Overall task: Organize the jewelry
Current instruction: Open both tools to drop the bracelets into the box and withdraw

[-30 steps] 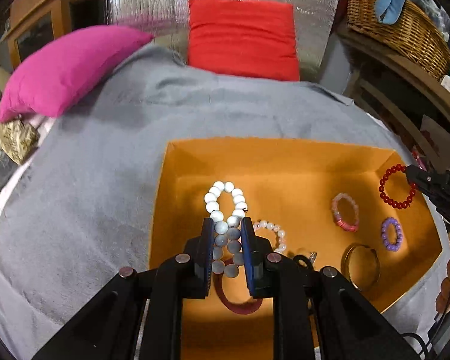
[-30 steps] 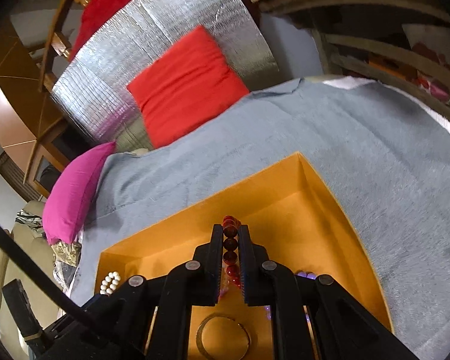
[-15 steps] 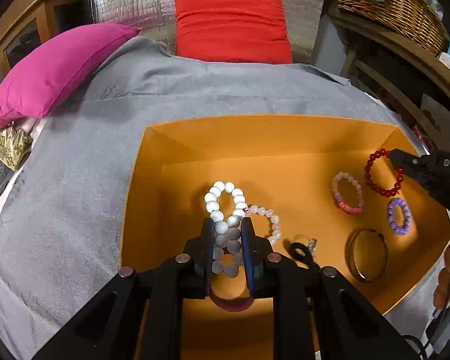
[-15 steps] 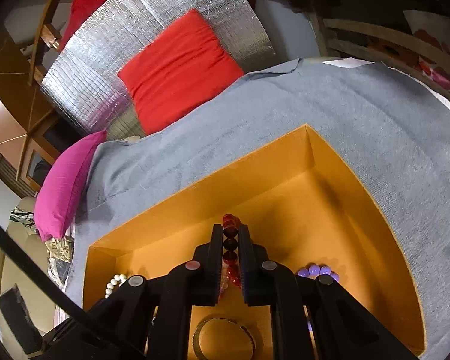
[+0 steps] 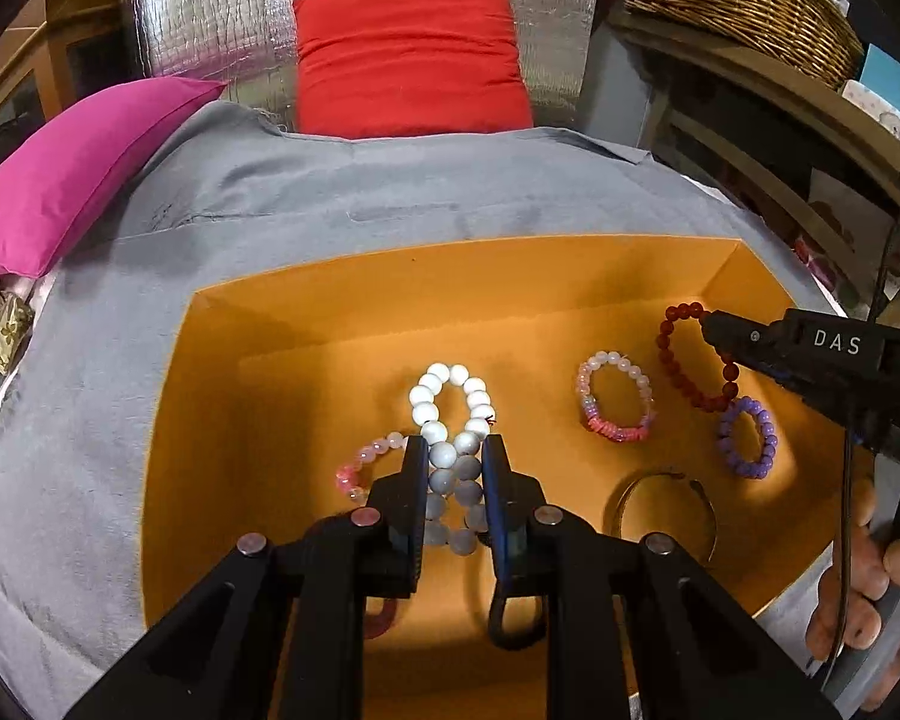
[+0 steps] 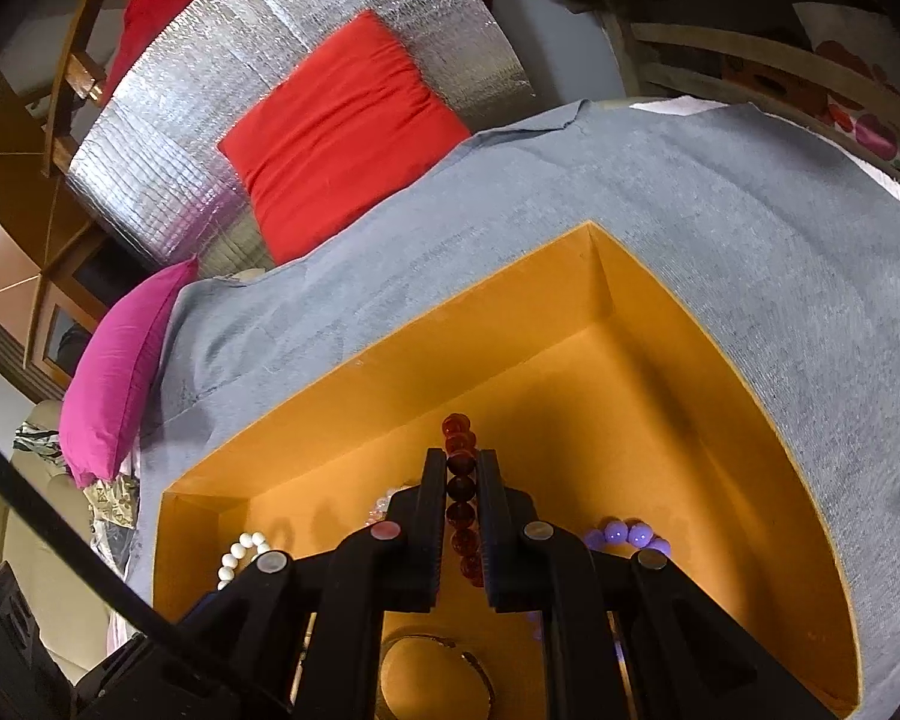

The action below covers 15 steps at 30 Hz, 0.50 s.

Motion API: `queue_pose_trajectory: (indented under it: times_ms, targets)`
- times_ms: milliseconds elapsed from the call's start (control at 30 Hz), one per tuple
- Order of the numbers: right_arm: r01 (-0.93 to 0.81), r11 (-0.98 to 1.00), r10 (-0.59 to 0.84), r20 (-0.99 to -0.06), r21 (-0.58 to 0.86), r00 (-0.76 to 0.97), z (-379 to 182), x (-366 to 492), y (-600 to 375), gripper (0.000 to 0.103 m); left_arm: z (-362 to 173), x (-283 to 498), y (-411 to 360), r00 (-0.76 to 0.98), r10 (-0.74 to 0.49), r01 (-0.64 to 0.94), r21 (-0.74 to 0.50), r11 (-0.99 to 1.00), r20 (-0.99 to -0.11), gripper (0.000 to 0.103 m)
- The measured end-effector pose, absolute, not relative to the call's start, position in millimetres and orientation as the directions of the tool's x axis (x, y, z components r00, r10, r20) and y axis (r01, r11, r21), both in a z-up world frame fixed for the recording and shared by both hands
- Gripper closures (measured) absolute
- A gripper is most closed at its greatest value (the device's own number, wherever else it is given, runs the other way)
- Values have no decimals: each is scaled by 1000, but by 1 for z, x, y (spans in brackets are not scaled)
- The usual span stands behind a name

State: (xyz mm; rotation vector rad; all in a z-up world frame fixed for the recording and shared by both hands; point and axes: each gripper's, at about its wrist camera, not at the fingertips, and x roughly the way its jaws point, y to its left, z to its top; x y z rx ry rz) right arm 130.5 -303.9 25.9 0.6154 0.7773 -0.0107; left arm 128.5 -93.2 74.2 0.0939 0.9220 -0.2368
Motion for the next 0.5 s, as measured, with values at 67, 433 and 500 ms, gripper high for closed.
queue_pose_trajectory:
  times_ms: [67,433,500]
  targets:
    - [234,828,206,-665,509,718,24,131,-303,92,72,130,-94,577,-151,232,-16,973,-803,83]
    - [249,854,139,-663,456,736,43,116,-305,83,86,116,-92,631,-68,194,73,978,-773,42]
    - [234,863,134,-650,448,748,53,104,-304,81,94,107,-89,650,-60,184,80,980,-758,38]
